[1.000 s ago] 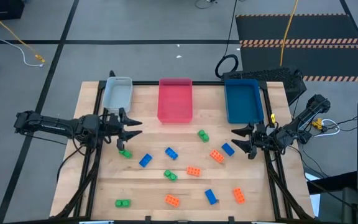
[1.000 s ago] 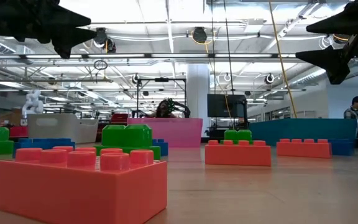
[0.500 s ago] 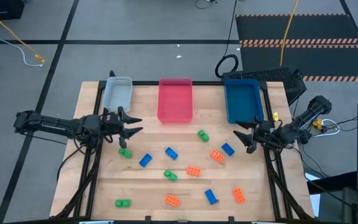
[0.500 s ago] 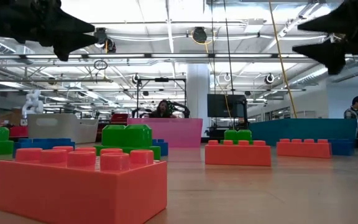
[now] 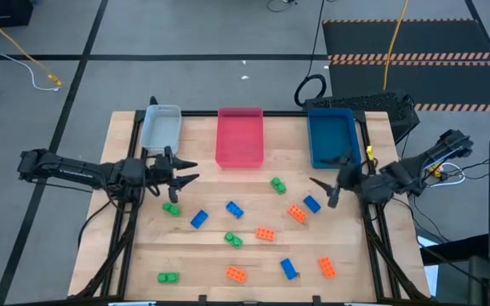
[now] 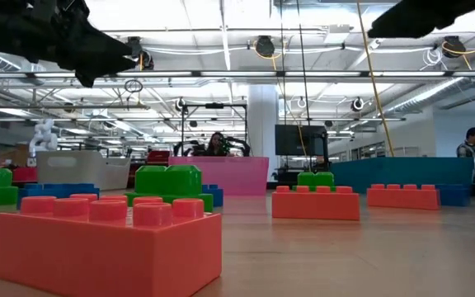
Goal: Sort & place blocks by color
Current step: Put the blue game piece into the blue bin
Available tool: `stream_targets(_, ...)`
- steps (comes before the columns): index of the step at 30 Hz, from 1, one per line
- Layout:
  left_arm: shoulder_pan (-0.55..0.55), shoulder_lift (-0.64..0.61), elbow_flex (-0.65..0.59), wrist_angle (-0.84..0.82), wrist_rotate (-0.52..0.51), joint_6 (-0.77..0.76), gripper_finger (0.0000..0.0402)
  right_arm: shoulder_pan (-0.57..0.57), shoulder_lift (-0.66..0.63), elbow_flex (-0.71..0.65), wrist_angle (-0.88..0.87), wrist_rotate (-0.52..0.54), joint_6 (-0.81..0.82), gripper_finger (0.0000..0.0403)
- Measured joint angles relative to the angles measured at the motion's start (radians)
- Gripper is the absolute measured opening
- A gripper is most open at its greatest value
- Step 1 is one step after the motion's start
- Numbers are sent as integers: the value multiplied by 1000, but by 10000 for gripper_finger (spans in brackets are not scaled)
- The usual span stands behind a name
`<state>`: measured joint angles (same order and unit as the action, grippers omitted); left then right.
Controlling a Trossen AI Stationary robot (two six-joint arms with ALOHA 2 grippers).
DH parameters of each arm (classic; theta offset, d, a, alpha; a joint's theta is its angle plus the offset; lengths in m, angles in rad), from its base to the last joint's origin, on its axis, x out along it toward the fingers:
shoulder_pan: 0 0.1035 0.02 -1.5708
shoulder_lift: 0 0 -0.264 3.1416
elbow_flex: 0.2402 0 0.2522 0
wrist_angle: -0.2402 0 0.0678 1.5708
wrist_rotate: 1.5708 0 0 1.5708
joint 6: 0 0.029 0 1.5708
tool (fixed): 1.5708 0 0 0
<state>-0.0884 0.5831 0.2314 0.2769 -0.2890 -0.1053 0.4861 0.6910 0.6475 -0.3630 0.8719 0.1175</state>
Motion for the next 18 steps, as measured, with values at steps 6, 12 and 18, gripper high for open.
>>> stream_targets(6,42,22,0,19,-3,-6,186,-101,209,102,-245,-144,244,267)
stream_targets(12,56,43,0,-15,-3,-32,186,-206,304,109,-253,-338,353,267)
stream_targets(18,55,52,0,12,-3,-23,186,-225,318,111,-175,-395,329,267)
